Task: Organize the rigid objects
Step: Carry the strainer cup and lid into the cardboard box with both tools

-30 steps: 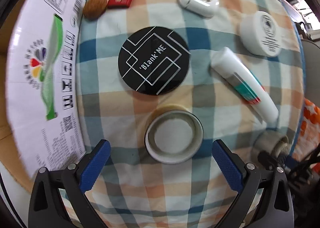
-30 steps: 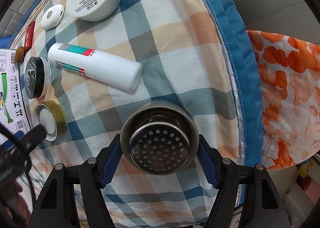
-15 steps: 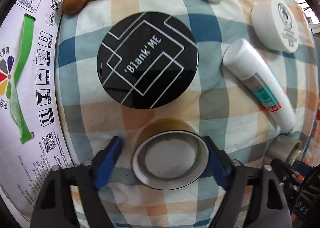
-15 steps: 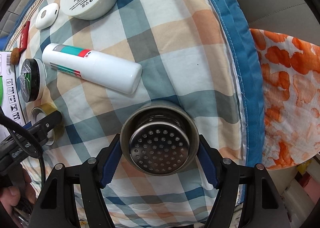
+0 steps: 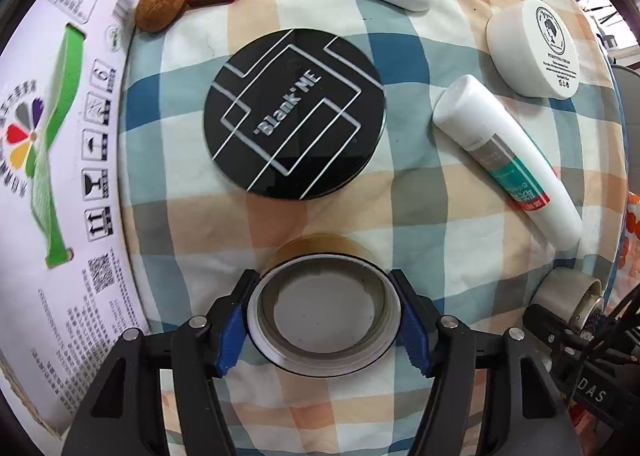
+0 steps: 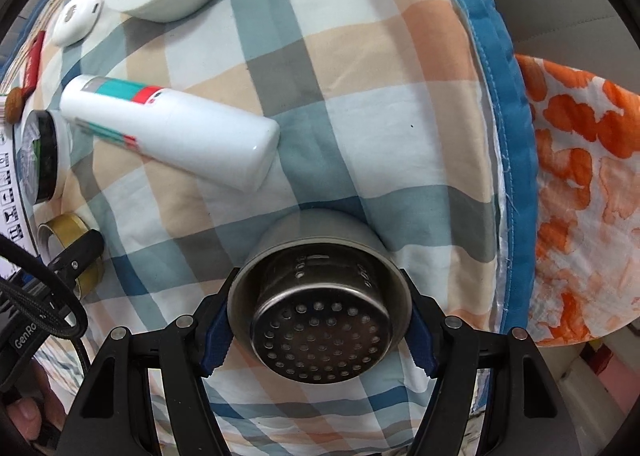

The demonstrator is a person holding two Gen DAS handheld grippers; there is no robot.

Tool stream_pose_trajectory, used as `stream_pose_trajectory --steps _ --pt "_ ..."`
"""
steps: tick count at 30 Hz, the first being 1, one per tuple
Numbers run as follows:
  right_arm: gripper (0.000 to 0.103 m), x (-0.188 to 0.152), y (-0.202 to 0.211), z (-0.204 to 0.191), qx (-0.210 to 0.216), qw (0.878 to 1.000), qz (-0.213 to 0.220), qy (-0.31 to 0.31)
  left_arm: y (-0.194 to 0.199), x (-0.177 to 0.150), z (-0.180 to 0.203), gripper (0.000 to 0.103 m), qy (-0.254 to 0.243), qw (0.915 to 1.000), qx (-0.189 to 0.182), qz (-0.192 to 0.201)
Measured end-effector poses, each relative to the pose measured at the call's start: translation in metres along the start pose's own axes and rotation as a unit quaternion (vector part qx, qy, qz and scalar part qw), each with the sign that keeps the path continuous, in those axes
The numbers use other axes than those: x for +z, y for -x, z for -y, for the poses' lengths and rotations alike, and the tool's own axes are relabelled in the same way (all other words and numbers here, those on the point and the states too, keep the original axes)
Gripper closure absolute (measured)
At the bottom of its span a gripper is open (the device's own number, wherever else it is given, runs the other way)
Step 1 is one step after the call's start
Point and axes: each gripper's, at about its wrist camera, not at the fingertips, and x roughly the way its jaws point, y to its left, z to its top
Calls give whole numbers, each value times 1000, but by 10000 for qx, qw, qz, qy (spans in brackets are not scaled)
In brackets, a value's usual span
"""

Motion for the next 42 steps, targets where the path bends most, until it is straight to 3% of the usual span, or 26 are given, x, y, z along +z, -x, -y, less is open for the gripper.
stream_pose_trajectory --steps 6,14,21,26,30,34,42 --pt "30 -9 8 -1 151 9998 34 91 -6 -7 3 41 -10 9998 -113 153" --pt "30 -19 33 6 361 9986 242 317 21 -14 7 41 -58 9982 -331 500" --pt "30 -29 80 2 483 9946 631 672 96 -35 8 41 -209 9907 -670 1167" --pt "30 -35 142 -24 680 9876 1041 957 184 -74 -30 41 -92 9811 -1024 1638" --pt "30 -60 160 -57 842 9808 1367 1108 226 -83 -80 41 96 9735 -1238 1921" --pt "30 -86 178 -118 1063 9726 1607 1301 247 -71 -134 41 192 9712 -1184 2057" --pt "30 -69 186 -262 1293 9661 1554 1606 219 -12 -264 41 759 9768 -1118 1661"
